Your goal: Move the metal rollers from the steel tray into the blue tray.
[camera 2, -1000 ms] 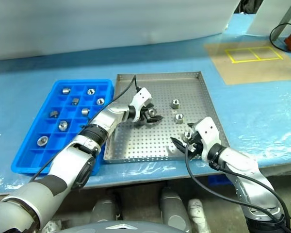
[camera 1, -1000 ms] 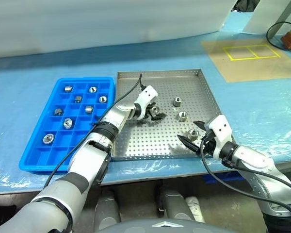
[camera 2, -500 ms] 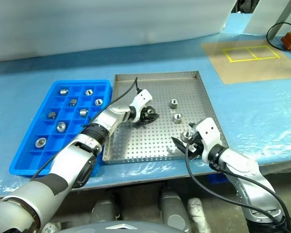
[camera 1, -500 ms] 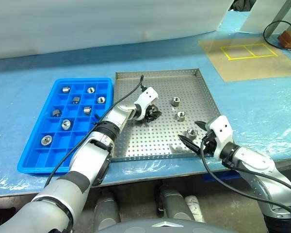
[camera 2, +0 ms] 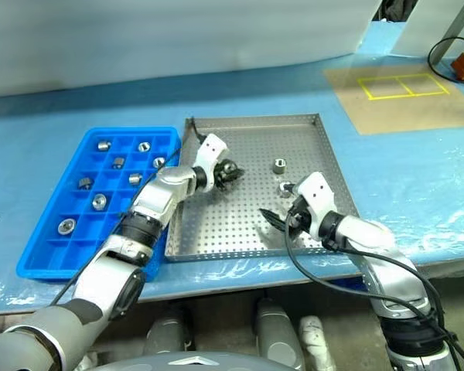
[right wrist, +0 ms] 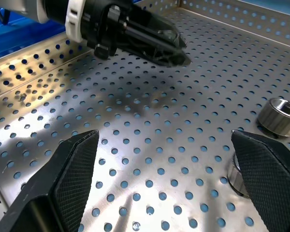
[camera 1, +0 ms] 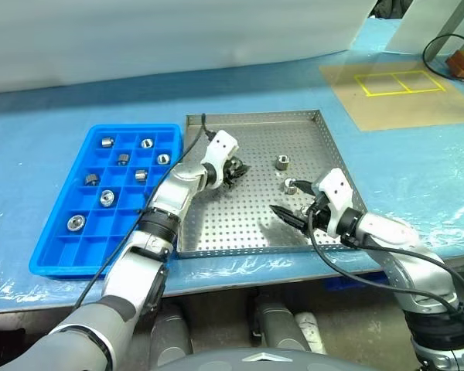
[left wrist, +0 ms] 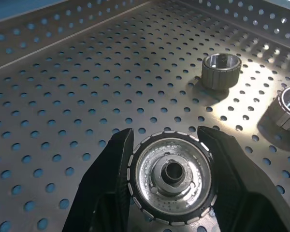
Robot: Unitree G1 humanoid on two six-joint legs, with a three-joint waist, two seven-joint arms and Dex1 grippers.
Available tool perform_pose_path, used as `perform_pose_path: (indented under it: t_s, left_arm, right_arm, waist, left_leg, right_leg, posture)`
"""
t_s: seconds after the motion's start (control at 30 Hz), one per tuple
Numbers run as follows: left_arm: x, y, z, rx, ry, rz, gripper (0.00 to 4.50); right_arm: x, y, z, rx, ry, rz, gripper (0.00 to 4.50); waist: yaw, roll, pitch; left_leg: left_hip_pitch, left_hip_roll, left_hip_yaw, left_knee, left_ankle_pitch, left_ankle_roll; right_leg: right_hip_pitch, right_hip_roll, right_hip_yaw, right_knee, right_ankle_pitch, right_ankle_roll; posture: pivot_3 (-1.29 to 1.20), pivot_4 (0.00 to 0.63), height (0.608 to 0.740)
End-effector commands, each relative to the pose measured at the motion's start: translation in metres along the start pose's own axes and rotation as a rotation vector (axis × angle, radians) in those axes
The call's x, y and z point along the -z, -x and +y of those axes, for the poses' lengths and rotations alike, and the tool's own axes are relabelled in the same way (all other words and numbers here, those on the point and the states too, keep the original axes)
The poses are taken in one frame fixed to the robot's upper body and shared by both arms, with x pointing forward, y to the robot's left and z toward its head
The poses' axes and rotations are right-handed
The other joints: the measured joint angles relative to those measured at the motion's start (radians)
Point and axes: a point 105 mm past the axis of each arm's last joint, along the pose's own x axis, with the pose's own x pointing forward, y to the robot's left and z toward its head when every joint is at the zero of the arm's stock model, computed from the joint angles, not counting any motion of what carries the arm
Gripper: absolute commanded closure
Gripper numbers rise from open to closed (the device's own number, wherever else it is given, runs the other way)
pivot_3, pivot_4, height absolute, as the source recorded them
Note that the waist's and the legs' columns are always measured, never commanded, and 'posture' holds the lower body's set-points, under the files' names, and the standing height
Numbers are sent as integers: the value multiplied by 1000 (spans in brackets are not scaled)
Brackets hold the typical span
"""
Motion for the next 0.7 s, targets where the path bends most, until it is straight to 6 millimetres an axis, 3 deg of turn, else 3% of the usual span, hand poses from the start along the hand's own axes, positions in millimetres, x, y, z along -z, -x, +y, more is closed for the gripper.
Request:
perform_pose_path:
  t_s: [0.03,0.33,0.7]
  left_arm:
    - [-25,22,0,-87,21,-119,2764]
    - [-18,67,9,-293,68,-147,2764]
    - [-21,119,37,-590,78,-194,2764]
  right_arm:
    - [-11,-12,2,-71,42,-40,0]
    - [-18,-40,6,-214,76,-59,0]
    - [-20,-58,13,-314,99,-73,0]
  waist:
    - [4,0,0]
    - [58,1,1]
    - [108,2,1]
  left_leg:
    - [0,0,0,0,0,0]
    - [0,1,0,0,0,-1]
    - [0,1,0,0,-1,-4]
  right_leg:
    - [0,0,0,0,0,0]
    - [0,-1,-2,1,0,-1]
    - [0,0,-3,1,0,0]
  posture:
    - [-267,150,740]
    - [-96,150,740]
    - [29,150,740]
